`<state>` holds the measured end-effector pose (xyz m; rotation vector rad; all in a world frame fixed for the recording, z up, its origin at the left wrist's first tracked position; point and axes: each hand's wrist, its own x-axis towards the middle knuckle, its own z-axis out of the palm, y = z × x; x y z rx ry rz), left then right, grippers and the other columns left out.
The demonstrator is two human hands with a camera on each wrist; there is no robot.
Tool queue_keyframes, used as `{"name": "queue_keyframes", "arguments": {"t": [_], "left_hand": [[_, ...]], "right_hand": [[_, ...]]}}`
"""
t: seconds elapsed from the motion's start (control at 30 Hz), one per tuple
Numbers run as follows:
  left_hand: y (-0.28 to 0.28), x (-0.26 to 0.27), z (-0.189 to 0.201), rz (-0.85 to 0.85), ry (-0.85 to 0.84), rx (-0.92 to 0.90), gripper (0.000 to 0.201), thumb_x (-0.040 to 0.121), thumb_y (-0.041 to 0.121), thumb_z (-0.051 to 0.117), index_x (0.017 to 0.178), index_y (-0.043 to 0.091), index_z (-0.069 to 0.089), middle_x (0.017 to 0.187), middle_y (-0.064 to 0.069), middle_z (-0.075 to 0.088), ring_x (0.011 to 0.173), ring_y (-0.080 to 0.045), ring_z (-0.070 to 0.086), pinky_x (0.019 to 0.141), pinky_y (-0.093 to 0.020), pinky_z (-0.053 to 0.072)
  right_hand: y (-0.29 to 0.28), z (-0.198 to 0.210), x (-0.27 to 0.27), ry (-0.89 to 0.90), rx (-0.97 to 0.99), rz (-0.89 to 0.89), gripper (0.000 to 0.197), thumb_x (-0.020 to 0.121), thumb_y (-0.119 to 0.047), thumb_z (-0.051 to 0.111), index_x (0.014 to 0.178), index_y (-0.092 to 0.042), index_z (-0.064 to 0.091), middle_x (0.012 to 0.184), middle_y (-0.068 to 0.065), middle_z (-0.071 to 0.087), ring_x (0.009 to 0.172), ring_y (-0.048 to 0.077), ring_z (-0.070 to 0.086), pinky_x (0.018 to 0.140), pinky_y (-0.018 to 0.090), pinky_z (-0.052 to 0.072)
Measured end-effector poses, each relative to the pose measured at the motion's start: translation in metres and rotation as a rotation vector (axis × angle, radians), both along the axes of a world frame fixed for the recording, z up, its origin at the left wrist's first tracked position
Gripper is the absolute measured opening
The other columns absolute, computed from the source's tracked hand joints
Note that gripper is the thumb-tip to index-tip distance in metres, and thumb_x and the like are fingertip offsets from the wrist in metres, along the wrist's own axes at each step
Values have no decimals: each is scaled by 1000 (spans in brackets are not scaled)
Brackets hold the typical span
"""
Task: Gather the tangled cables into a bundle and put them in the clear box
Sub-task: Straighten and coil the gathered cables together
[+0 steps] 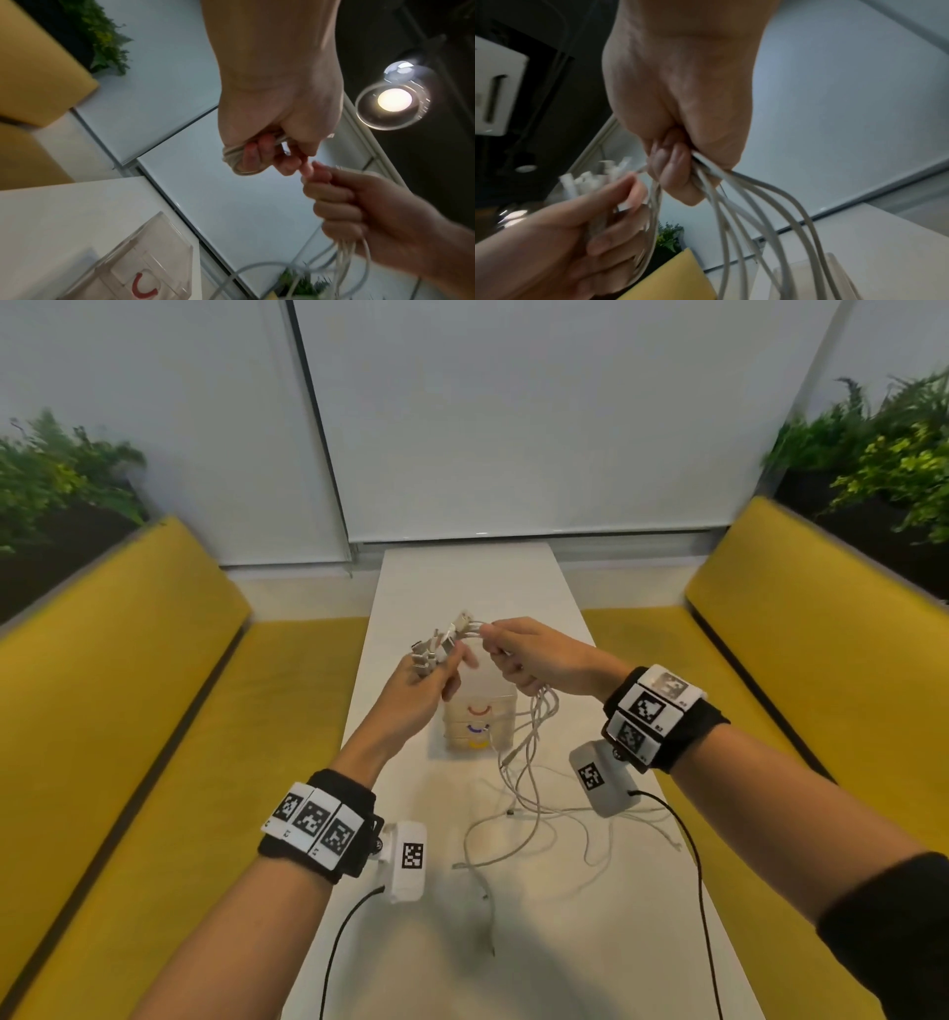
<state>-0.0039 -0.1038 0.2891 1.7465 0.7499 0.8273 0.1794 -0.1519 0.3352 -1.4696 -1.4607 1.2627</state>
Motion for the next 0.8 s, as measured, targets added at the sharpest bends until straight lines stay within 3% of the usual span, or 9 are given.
{"name": "queue_keyframes", "arguments": {"t": [0.07,0.17,0.3,0.43,0.53,0.6,0.67,0.73,0.8], "left_hand": [[-2,6,-1,16,97,25,47,105,42,42,74,12,62,55,1,49,52,-8,41,55,-23,33],[-3,9,-4,-1,78,-49,37,107,35,41,85,15,63,63,-3,57,50,-2,43,53,-15,34],[1,6,-13,-9,-89,-280,32,103,42,49,86,23,69,71,-2,53,58,-9,32,55,-25,23],[1,11,-13,-33,-195,-372,34,100,51,47,131,46,61,68,10,43,61,-7,35,58,-25,23],[-1,21,-9,123,-231,-397,42,97,51,55,138,41,57,117,13,67,107,-4,62,86,-23,49],[1,26,-4,249,-337,-423,39,94,48,62,127,28,68,113,15,69,106,-1,62,84,-20,50],[6,26,5,298,-451,-428,34,97,45,58,100,17,76,72,12,60,65,-1,57,59,-17,43],[11,24,17,262,-586,-486,45,100,43,54,68,13,65,56,5,48,48,-7,43,52,-23,35],[14,22,27,162,-717,-547,51,102,40,52,58,13,47,54,0,42,51,-13,46,58,-28,42]], "right_hand": [[-2,4,-8,-102,36,7,37,106,-37,33,77,-17,42,60,-4,32,48,10,22,39,21,22],[-3,8,-18,-291,73,42,35,106,-34,31,83,-12,47,65,-2,42,43,6,32,40,22,30],[-7,7,-25,-388,47,87,26,105,-28,32,94,-9,46,72,-4,48,54,10,39,45,22,37],[-10,1,-37,-322,53,174,21,103,-12,32,120,-2,37,76,2,44,54,12,42,47,23,38],[-7,-9,-47,-288,80,190,34,102,-7,33,132,8,27,75,2,46,52,8,50,55,26,50],[-4,-17,-51,-299,91,210,43,103,-12,35,141,2,21,78,1,45,58,11,46,58,32,51],[-2,-28,-50,-269,94,255,27,105,-18,35,126,-2,36,77,0,44,60,10,44,60,31,48],[-4,-35,-50,-191,75,281,16,106,-22,36,102,-8,41,73,0,41,58,10,41,60,29,45],[-5,-35,-49,-112,58,263,24,106,-22,36,88,-9,45,67,1,36,55,10,37,58,24,41]]}}
